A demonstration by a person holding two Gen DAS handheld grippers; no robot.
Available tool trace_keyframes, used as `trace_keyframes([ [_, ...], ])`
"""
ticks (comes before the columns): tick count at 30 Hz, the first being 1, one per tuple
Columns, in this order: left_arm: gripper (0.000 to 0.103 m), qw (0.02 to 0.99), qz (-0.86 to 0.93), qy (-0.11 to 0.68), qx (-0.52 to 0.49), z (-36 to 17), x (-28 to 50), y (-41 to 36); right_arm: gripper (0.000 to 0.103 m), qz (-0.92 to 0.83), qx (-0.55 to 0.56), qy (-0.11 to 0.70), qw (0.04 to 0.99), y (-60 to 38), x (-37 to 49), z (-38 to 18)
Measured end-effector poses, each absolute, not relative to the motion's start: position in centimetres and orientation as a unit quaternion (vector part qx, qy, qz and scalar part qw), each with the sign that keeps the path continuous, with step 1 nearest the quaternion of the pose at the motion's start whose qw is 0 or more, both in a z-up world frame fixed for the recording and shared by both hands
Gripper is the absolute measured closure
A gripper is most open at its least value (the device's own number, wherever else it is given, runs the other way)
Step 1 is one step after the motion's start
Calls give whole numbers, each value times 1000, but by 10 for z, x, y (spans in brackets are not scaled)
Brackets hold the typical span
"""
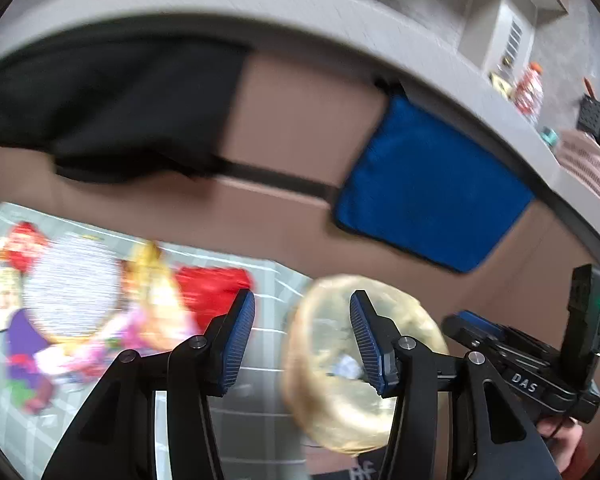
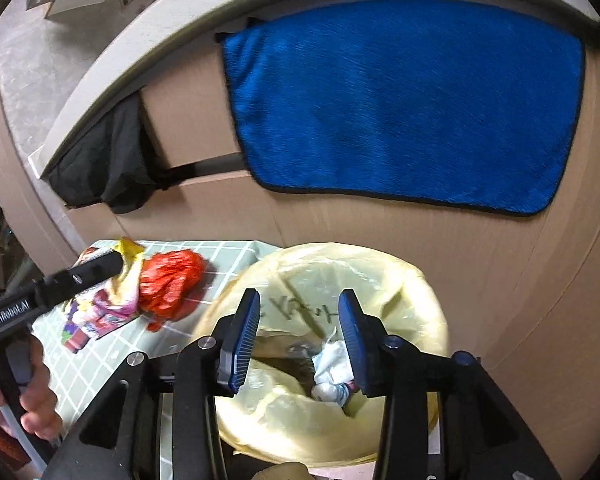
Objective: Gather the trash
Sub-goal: 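Carry both items over the yellow-bagged bin and open both grippers, then move the left gripper to the silver-and-gold snack wrapper and grasp it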
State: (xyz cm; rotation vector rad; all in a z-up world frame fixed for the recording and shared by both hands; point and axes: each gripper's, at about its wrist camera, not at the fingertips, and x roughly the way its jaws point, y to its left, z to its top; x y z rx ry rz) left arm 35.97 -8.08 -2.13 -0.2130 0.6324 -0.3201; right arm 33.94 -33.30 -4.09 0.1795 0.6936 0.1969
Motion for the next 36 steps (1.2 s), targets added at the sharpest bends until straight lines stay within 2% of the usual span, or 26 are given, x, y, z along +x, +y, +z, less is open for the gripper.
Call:
trace_keyframes([
  [13,53,946,-140,231,-179,69,260,36,64,120,18,233,965,-239,290,61],
  [19,53,963,-82,187,-173,87,222,90,55,145,-14,211,967,-198,269,88],
  [24,53,968,-40,182,-170,85,203,132,44,172,-24,210,962,-167,260,96],
  [31,52,962,-8,214,-171,52,206,167,44,196,-42,230,952,-129,269,85],
  [36,52,953,-6,250,-171,8,234,181,44,210,-48,242,946,-112,285,69],
])
